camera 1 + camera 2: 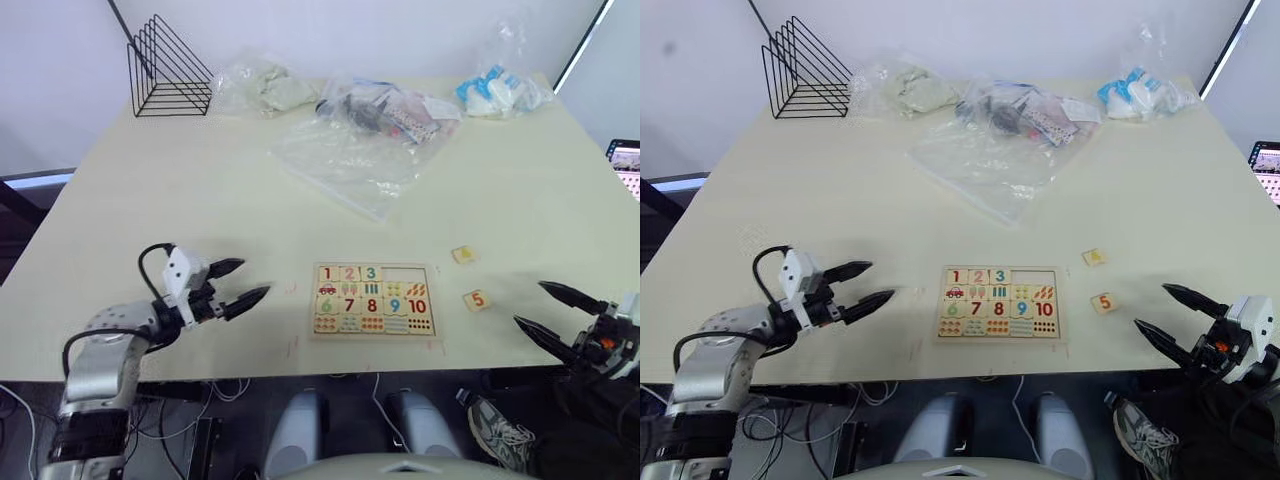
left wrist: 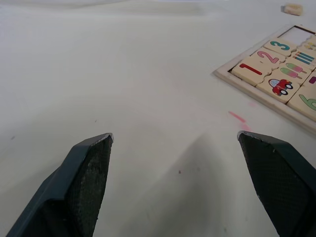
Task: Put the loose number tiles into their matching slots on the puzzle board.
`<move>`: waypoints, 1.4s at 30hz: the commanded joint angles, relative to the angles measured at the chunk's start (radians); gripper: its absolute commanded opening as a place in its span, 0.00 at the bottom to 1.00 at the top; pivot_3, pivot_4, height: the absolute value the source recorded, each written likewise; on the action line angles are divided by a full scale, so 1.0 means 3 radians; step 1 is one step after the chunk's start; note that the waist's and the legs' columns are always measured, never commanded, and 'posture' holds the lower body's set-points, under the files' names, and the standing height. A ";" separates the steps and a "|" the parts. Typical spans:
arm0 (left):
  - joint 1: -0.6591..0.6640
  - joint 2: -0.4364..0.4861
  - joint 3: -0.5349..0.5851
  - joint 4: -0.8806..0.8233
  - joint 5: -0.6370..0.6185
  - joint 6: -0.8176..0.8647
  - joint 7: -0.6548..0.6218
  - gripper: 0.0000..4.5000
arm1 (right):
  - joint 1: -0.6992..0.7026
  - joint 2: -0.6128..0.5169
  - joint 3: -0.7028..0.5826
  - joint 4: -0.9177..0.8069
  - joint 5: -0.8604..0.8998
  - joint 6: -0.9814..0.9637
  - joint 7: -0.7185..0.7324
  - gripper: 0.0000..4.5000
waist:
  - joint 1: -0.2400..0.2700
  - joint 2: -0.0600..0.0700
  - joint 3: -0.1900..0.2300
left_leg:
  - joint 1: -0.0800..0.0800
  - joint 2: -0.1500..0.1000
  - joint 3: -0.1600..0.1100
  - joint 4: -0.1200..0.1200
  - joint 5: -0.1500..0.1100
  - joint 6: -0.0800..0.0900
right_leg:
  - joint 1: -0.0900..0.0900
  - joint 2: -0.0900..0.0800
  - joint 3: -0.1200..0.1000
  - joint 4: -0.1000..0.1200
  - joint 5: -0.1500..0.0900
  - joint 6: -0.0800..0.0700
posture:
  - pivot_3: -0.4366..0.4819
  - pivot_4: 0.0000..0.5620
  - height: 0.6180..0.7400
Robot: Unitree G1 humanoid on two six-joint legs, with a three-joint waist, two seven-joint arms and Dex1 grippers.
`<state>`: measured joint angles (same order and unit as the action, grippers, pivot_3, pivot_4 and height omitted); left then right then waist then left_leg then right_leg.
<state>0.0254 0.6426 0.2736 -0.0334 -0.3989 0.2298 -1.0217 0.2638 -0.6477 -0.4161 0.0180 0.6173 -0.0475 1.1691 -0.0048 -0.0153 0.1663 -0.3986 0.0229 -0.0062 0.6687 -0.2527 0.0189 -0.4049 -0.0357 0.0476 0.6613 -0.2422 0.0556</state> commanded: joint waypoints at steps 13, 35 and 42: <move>0.1058 -0.0352 0.0552 -0.0570 -0.0423 -0.0354 0.0214 0.98 | -0.0104 -0.0183 -0.0237 0.0109 0.0044 0.0068 0.0043 1.00 | -0.0020 0.0000 -0.0002 | 0.0003 0.0001 0.0010 -0.0001 -0.0001 0.0000 | 0.0000 0.0000 0.0005 -0.0002 -0.0001 0.0000 | 0.48 0.27 1.00; 0.0995 -0.0318 0.0552 0.0101 -0.0396 -0.0858 0.0012 0.98 | 0.0040 -0.0008 -0.0174 -0.0077 -0.0044 0.0042 -0.0085 1.00 | -0.0024 0.0000 -0.0002 | 0.0002 -0.0001 0.0018 -0.0001 -0.0001 0.0000 | 0.0000 0.0002 0.0002 -0.0002 -0.0009 -0.0012 | 0.48 0.27 1.00; 0.0885 -0.0269 0.0535 0.0320 -0.0402 -0.0961 -0.0089 0.98 | 0.0072 0.0038 -0.0187 -0.0066 -0.0064 0.0002 -0.0089 1.00 | -0.0019 0.0000 -0.0002 | 0.0002 0.0000 0.0017 -0.0001 -0.0001 0.0001 | 0.0000 0.0002 0.0001 -0.0002 -0.0009 -0.0012 | 0.48 0.27 1.00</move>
<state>0.2915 0.5481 0.4159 0.0602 -0.5128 -0.0384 -1.0428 0.2798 -0.6364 -0.4473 0.0189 0.5908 -0.0282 1.1461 -0.0103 -0.0153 0.1657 -0.3981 0.0229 -0.0012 0.6683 -0.2529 0.0191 -0.4049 -0.0352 0.0480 0.6607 -0.2449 0.0520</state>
